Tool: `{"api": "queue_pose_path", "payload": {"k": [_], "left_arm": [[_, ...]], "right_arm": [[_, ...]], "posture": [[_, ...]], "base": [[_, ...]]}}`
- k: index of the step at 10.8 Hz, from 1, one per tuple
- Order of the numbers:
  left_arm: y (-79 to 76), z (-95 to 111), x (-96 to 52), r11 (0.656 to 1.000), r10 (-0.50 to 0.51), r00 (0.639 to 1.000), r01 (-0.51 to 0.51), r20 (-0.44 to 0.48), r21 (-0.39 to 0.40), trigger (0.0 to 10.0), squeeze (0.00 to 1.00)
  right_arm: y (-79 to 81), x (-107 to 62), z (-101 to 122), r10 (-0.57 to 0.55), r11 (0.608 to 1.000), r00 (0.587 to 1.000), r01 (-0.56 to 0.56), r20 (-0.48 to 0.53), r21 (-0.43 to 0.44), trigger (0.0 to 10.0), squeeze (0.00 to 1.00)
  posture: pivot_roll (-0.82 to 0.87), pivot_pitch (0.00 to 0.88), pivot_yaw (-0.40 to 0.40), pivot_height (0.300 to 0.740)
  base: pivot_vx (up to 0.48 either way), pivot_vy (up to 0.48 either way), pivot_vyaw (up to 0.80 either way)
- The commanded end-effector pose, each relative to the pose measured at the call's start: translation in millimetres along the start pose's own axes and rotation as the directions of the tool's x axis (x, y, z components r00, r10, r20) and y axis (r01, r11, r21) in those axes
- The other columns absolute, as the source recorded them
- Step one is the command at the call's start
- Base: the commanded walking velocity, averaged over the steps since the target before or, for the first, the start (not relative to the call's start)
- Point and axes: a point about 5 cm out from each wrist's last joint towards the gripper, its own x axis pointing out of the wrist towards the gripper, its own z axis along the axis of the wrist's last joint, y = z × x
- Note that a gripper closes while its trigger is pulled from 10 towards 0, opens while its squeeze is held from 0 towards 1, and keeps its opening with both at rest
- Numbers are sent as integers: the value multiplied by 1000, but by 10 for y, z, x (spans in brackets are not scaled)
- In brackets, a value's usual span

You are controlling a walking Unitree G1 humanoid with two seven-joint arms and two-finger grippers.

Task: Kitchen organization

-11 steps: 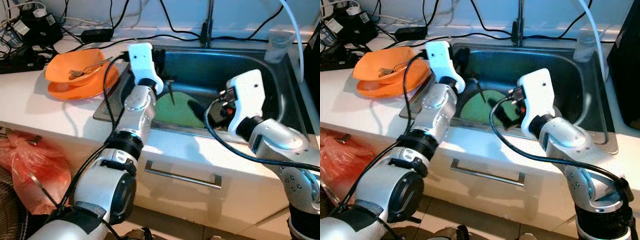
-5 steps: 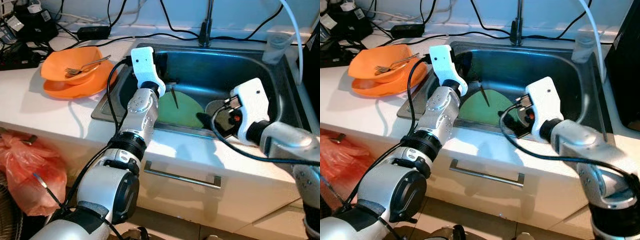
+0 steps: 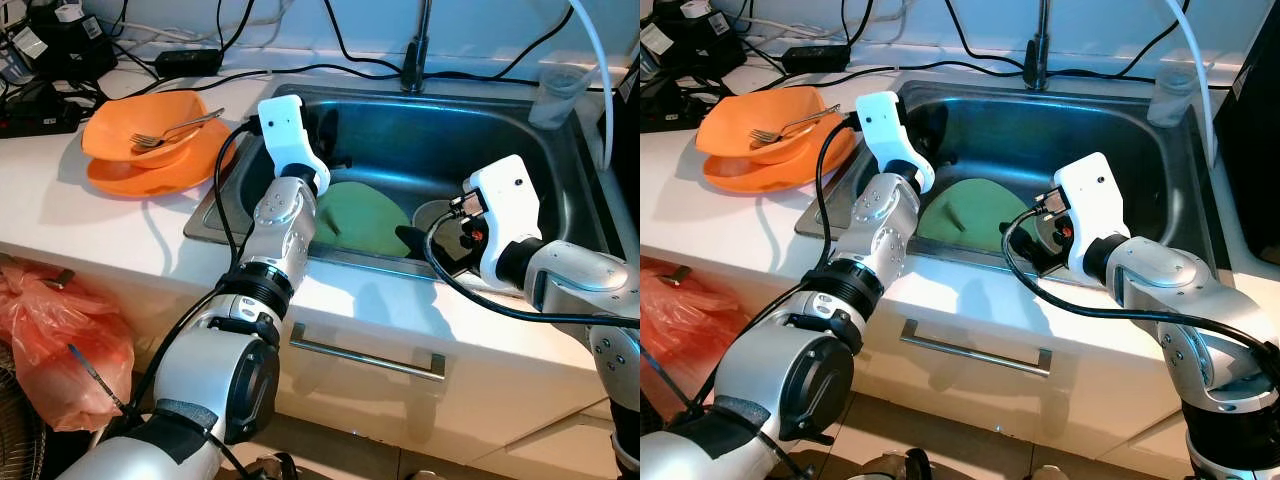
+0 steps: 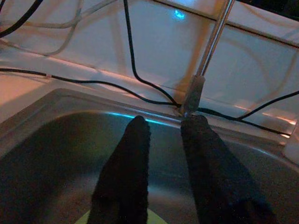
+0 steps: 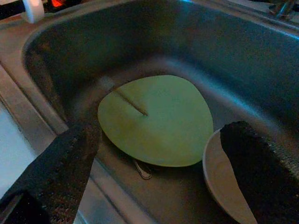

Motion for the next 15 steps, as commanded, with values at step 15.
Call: {"api": "queue_pose_path", "payload": {"k": [15], "left_arm": [[672, 330, -28, 796, 195, 976, -216, 98, 565, 10000, 1000]], "right_arm": [[169, 158, 97, 56, 997, 991, -61, 118, 40, 10000, 0]], "posture": [[-157, 70, 106, 740]], "base": [[0, 0, 0]]}}
